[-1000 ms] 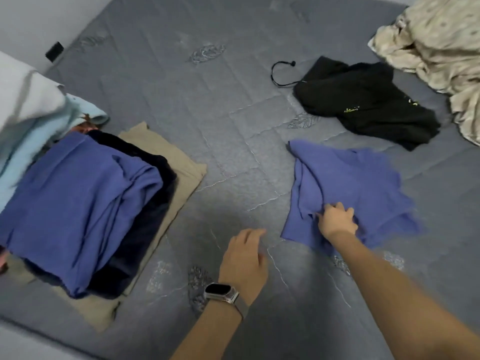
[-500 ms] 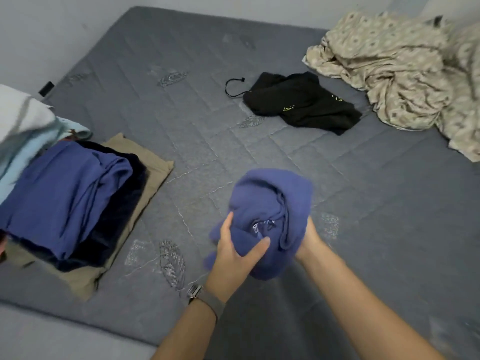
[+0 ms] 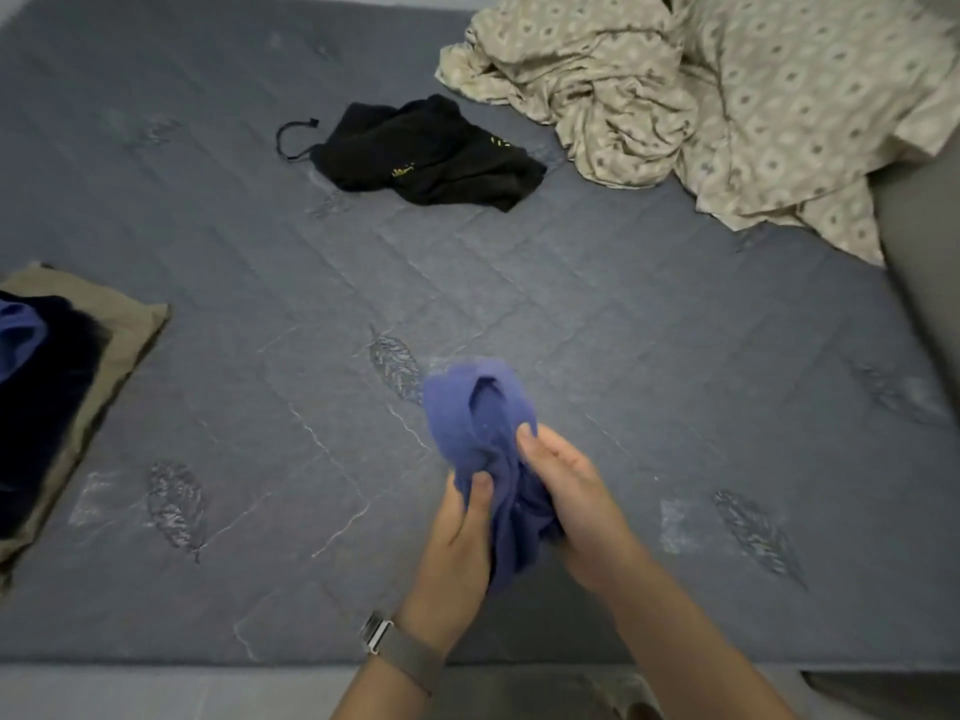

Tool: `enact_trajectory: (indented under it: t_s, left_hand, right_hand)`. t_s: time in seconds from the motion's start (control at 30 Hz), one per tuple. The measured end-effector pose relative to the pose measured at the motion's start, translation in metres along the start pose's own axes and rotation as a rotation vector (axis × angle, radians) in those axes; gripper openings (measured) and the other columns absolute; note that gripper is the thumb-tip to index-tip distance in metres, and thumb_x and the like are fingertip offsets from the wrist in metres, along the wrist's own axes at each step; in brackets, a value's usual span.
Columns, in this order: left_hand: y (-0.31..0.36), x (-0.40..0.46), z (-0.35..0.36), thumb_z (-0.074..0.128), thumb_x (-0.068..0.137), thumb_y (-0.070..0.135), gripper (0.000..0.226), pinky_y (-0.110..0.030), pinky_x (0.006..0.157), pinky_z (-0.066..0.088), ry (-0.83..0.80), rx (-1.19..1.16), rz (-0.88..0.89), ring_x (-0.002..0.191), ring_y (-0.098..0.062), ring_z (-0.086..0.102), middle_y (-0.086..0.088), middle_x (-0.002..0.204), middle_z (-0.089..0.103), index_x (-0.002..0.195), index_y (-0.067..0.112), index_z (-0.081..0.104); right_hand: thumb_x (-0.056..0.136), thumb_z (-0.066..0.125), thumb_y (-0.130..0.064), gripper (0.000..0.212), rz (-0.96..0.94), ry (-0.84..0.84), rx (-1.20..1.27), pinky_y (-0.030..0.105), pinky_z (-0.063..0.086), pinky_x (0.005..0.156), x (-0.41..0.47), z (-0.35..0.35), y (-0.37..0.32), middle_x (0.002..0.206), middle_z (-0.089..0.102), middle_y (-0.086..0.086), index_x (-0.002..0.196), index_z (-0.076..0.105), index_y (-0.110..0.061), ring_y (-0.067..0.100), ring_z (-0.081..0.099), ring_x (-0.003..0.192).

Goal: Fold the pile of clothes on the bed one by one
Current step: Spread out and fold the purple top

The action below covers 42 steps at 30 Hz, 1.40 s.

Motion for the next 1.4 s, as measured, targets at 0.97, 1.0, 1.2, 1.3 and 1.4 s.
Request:
enact_trajectory:
  t_s: [0.97,1.0,1.2,1.3,1.4]
  left_hand:
    - [-0.225,0.097,0.072,0.063,0.090,0.010,0.018,-0.039,0.082,0.050,0.404,0.589,-0.091,0.095,-0.026,0.061,-0.018,0.104,0.065,0.105,0.005,0.056]
    - [-0.227,0.093,0.066,0.059,0.092,0.008,0.004,-0.040,0.073,0.051,0.423,0.578,-0.068,0.082,-0.025,0.060,-0.019,0.089,0.065,0.091,0.005,0.057]
    - [-0.216,0.050,0.030,0.052,0.097,0.009,0.017,-0.021,0.033,0.042,0.498,0.286,0.032,0.059,-0.018,0.048,-0.011,0.066,0.056,0.081,0.004,0.057]
    - [-0.219,0.003,0.020,0.048,0.099,0.015,0.015,-0.015,0.035,0.039,0.480,0.136,0.030,0.044,-0.009,0.045,-0.003,0.058,0.053,0.090,0.011,0.059]
    - [-0.215,-0.040,0.013,0.045,0.101,0.015,0.019,-0.013,0.035,0.034,0.468,0.073,0.018,0.032,-0.002,0.035,0.005,0.045,0.043,0.086,0.013,0.058]
  right_hand:
    - [0.059,0.062,-0.072,0.053,-0.438,0.135,-1.586,0.051,0.041,0.099,0.040,-0.365,0.113,0.125,0.055,-0.004,0.107,0.056,-0.049,0.022,0.054,0.119]
    - [0.054,0.073,-0.062,0.047,-0.448,0.163,-1.667,0.054,0.045,0.094,0.041,-0.362,0.121,0.120,0.058,-0.004,0.096,0.057,-0.048,0.023,0.059,0.113]
    - [0.073,0.067,-0.011,0.033,-0.576,0.405,-1.520,0.042,0.047,0.081,0.033,-0.382,0.081,0.107,0.058,-0.003,0.095,0.054,-0.032,0.026,0.058,0.100]
    - [0.083,0.053,-0.004,0.027,-0.487,0.531,-1.233,0.042,0.043,0.083,0.013,-0.403,0.061,0.110,0.059,0.012,0.105,0.060,-0.017,0.036,0.052,0.105]
    - [0.084,0.052,-0.001,0.021,-0.410,0.600,-0.865,0.035,0.045,0.077,-0.021,-0.409,0.049,0.095,0.068,0.014,0.095,0.066,-0.013,0.032,0.062,0.091]
Point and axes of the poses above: each hand's wrist, its own x-axis towards the middle knuckle, its own z-axis out of the palm, y = z × x, the point moved 10 cm from there along x, towards the middle knuckle
